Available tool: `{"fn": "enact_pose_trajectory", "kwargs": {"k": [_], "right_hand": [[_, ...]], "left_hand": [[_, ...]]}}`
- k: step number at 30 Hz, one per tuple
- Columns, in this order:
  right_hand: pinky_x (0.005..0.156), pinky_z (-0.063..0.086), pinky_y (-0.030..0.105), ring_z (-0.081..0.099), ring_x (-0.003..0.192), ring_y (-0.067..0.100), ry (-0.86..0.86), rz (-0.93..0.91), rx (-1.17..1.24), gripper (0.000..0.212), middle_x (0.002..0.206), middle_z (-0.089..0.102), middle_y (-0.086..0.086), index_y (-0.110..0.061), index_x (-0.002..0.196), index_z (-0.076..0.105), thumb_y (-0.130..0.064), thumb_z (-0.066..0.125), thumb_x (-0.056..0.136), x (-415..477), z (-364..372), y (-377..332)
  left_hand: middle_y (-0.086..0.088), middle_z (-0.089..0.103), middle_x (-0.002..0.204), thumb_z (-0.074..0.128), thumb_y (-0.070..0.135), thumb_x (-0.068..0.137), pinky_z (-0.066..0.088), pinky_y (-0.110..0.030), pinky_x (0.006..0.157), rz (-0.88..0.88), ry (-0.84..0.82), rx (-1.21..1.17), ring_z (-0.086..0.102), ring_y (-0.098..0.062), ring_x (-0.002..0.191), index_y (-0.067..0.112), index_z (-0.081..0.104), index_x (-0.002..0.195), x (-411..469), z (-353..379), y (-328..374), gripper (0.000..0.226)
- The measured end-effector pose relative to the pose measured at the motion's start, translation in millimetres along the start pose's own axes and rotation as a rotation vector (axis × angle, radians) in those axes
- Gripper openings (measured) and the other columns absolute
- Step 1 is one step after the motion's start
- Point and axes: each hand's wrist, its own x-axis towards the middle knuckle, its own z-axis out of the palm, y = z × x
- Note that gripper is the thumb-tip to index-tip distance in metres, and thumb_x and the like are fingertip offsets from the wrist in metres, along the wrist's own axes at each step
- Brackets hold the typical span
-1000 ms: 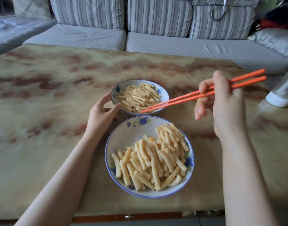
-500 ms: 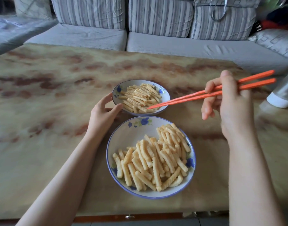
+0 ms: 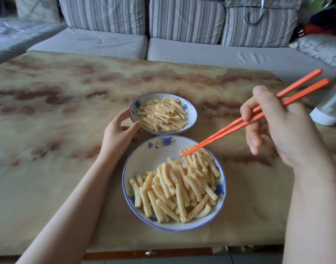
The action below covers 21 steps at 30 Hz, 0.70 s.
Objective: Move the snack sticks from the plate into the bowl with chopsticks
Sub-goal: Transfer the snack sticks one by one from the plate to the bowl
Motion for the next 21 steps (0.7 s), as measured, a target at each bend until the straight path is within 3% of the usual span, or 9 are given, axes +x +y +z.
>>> {"fn": "enact_pose_trajectory", "kwargs": {"k": [5, 10, 21], "right_hand": [[0.037, 0.028, 0.025, 0.043, 0.03, 0.029, -0.048, -0.009, -0.038, 0.048, 0.036, 0.044, 0.011, -0.012, 0.062, 0.053, -0.032, 0.036, 0.103, -1.5, 3.8, -4.2], [0.038, 0.029, 0.026, 0.044, 0.033, 0.033, -0.068, -0.062, -0.076, 0.048, 0.038, 0.045, 0.013, -0.012, 0.063, 0.054, -0.035, 0.037, 0.102, -7.8, 8.6, -17.4], [0.036, 0.026, 0.034, 0.043, 0.029, 0.03, -0.005, -0.096, -0.067, 0.049, 0.036, 0.045, 0.013, -0.013, 0.062, 0.053, -0.034, 0.037, 0.103, -7.4, -0.8, -15.0]], "left_hand": [[0.006, 0.07, 0.118, 0.067, 0.023, 0.09, 0.058, -0.024, 0.073, -0.008, 0.0, -0.005, 0.073, -0.012, 0.078, 0.027, 0.055, 0.137, 1.5, -0.3, -1.1, 0.048], [0.01, 0.073, 0.1, 0.067, 0.021, 0.09, 0.054, -0.013, 0.062, -0.008, 0.002, -0.018, 0.07, -0.003, 0.064, 0.029, 0.057, 0.134, 0.4, 0.5, 0.6, 0.045], [0.011, 0.072, 0.109, 0.067, 0.022, 0.09, 0.058, -0.022, 0.072, 0.011, -0.005, -0.004, 0.073, -0.01, 0.077, 0.03, 0.059, 0.132, 0.6, -0.5, 0.0, 0.043]]}}
